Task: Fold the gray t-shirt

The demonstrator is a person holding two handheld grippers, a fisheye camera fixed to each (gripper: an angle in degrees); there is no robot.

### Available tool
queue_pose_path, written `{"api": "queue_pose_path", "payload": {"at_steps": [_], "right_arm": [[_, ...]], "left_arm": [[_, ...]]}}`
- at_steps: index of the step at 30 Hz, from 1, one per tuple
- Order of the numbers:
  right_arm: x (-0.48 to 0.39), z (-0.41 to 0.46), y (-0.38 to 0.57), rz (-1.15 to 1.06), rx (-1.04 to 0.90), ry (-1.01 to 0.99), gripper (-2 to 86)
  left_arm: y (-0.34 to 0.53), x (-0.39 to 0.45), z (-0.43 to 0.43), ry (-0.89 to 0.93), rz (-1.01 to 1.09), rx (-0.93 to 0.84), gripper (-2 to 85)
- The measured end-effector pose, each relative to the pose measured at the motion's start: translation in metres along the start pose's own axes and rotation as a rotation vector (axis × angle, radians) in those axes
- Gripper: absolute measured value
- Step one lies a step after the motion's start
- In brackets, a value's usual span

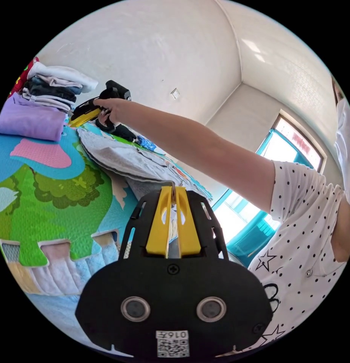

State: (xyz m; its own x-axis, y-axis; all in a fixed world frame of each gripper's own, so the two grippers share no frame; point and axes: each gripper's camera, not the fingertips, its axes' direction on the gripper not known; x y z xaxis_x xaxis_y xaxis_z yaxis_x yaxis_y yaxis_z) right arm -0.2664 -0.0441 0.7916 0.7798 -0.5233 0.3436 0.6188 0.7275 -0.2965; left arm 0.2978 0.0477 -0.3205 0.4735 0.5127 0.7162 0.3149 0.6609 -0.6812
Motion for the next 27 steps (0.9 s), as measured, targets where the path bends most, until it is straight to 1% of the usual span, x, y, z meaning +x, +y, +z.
{"api": "queue_pose_path", "payload": {"at_steps": [2,5,7,12,14,19,22,23,24,27], "right_arm": [[0.010,0.005,-0.023,0.015,-0.069,0.115,7.4],[0.019,0.007,-0.046,0.021,-0.109,0.273,9.8],[0.023,0.008,-0.059,0.026,-0.102,0.332,10.0],[0.030,0.028,-0.093,0.028,-0.151,0.381,10.5],[0.030,0.037,-0.106,0.017,-0.170,0.432,10.4],[0.034,0.042,-0.122,-0.039,-0.198,0.443,7.5],[0.048,0.036,-0.125,-0.034,-0.187,0.399,5.2],[0.056,0.033,-0.125,-0.023,-0.179,0.438,3.5],[0.059,0.033,-0.125,-0.037,-0.180,0.436,3.1],[0.075,0.022,-0.125,-0.025,-0.163,0.371,1.9]], "left_arm": [[-0.002,0.000,-0.002,0.014,-0.005,0.011,-0.9],[-0.007,-0.001,-0.003,0.043,-0.017,0.014,-0.9],[-0.010,0.001,-0.004,0.050,-0.017,0.012,-0.9],[-0.022,0.011,-0.009,0.044,-0.015,0.012,-0.9],[-0.027,0.014,-0.012,0.046,-0.013,0.012,-0.9],[-0.042,0.024,-0.019,0.063,0.001,0.012,-0.9],[-0.050,0.029,-0.027,0.068,0.008,0.008,-0.9],[-0.054,0.031,-0.031,0.067,0.007,0.009,-0.9],[-0.057,0.033,-0.036,0.066,0.005,0.014,-0.9],[-0.066,0.036,-0.053,0.074,-0.004,0.035,-0.9]]}}
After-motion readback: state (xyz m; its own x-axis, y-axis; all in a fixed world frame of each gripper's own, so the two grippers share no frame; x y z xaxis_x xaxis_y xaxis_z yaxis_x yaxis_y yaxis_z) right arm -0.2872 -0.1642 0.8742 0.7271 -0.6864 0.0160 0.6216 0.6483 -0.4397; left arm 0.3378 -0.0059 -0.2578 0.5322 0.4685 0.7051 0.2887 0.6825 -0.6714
